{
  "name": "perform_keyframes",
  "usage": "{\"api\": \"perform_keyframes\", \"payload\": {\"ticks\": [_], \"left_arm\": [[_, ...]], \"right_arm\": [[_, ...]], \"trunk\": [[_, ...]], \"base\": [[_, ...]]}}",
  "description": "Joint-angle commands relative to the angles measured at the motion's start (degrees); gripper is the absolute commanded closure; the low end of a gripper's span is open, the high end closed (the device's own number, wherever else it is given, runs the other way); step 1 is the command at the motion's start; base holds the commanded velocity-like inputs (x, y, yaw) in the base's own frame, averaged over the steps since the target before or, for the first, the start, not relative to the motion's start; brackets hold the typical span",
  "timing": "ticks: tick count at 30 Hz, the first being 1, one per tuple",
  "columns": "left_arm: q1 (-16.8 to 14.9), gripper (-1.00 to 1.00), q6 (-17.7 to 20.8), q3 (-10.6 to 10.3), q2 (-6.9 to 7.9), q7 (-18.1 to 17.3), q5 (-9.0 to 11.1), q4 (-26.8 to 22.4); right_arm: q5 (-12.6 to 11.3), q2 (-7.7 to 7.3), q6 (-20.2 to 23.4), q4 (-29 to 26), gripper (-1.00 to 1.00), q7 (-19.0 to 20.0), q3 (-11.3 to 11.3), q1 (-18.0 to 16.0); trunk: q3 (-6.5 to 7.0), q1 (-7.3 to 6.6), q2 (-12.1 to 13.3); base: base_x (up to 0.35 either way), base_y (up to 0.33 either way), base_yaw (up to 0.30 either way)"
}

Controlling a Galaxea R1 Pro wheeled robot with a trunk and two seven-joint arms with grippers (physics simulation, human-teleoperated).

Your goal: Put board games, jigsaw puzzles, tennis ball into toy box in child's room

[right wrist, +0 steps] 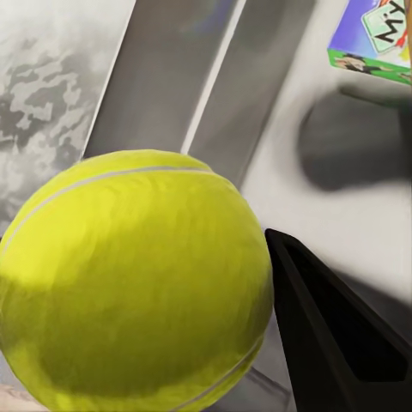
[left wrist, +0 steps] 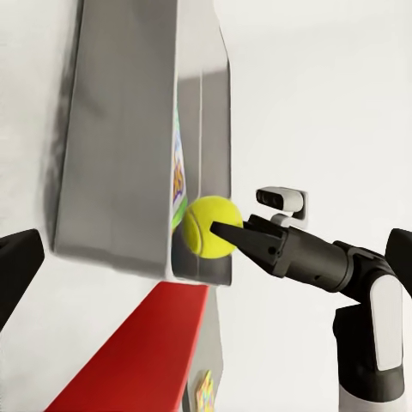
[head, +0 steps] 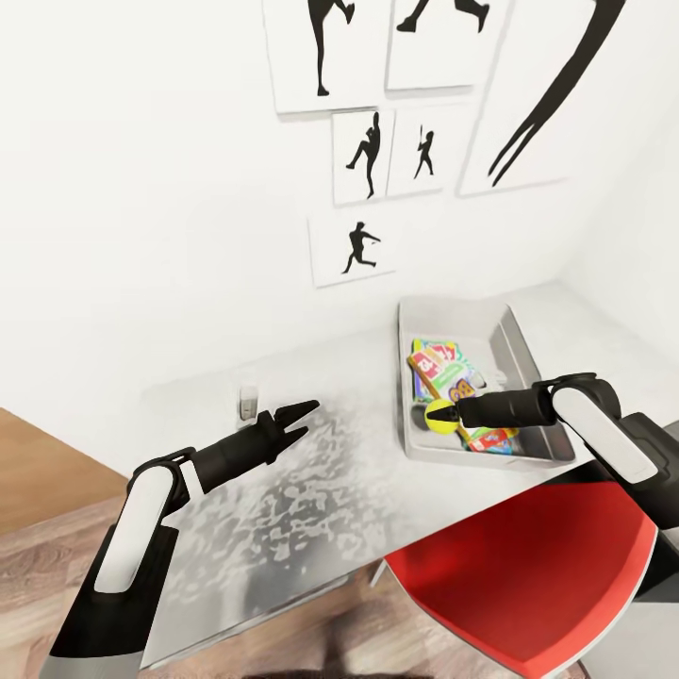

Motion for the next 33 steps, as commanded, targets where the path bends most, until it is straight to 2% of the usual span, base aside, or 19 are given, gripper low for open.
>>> {"api": "perform_keyframes", "payload": {"ticks": [1, 33], "left_arm": [[-0.04, -1.0, 0.22, 0.04, -0.03, 0.0, 0.01, -0.02], [-0.03, -1.0, 0.22, 0.01, -0.03, -0.06, 0.01, -0.02]], "right_arm": [[0.22, -0.04, 0.09, -0.01, 1.0, 0.26, 0.07, -0.08], [0.32, 0.15, 0.09, -0.01, 1.0, 0.02, 0.01, 0.0]], "trunk": [[-0.18, 0.03, -0.11], [-0.68, 0.03, -0.11]], "base": [[0.0, 0.0, 0.0], [0.0, 0.0, 0.0]]}}
